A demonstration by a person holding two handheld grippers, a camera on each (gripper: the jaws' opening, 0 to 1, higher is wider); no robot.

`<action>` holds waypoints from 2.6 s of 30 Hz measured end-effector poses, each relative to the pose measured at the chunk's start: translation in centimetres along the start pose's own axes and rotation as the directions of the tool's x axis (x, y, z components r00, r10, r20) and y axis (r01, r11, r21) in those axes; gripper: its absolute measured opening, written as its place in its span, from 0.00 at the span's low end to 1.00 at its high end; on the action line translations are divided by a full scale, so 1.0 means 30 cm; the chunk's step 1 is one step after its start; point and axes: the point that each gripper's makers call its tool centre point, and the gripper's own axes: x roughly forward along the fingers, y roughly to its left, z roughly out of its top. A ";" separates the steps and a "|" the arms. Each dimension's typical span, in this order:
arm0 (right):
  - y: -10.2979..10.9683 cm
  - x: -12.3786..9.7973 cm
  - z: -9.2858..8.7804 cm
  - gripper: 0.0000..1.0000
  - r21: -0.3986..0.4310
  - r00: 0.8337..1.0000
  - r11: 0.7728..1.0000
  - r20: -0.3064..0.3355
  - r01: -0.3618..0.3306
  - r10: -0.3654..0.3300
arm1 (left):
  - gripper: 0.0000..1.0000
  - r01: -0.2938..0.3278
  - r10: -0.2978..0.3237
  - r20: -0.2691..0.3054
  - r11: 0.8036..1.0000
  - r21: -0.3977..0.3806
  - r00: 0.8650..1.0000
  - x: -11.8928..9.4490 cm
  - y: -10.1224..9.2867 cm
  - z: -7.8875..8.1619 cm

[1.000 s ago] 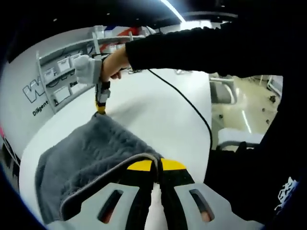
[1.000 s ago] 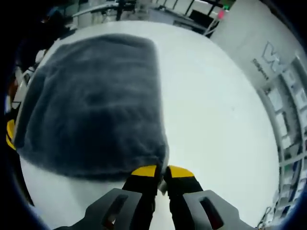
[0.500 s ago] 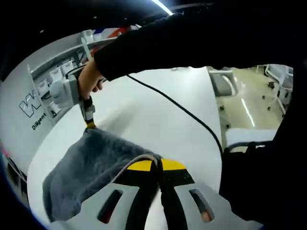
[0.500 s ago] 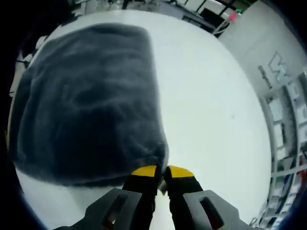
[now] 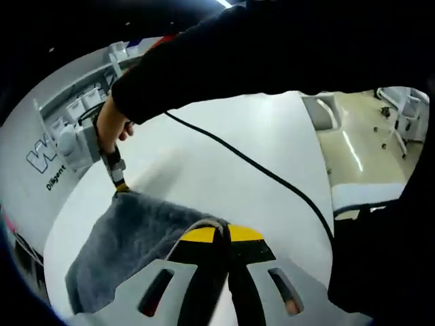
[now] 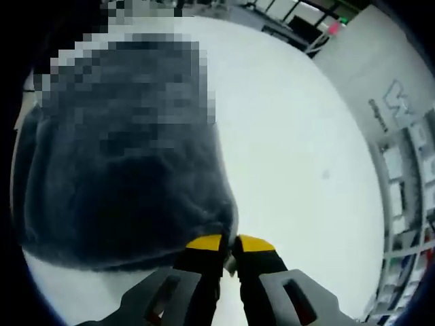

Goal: Open the folded towel by lifting each exposed corner and separating the folded layers until the towel lies flat within the target outline without major curled edges

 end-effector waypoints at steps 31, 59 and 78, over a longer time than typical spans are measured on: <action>-0.019 0.031 0.011 0.03 0.069 0.999 0.998 0.032 0.010 -0.012 | 0.02 -0.019 0.019 0.021 1.000 -0.017 1.000 0.040 0.028 -0.003; -0.154 0.017 -0.006 0.40 0.106 0.980 0.976 0.036 0.191 -0.195 | 0.32 0.044 -0.034 0.171 0.998 -0.050 0.985 -0.044 -0.022 0.076; -0.130 -0.239 -0.071 1.00 0.363 0.919 0.873 0.098 0.325 -0.383 | 1.00 -0.063 0.124 0.199 0.956 -0.288 0.972 -0.171 0.171 -0.029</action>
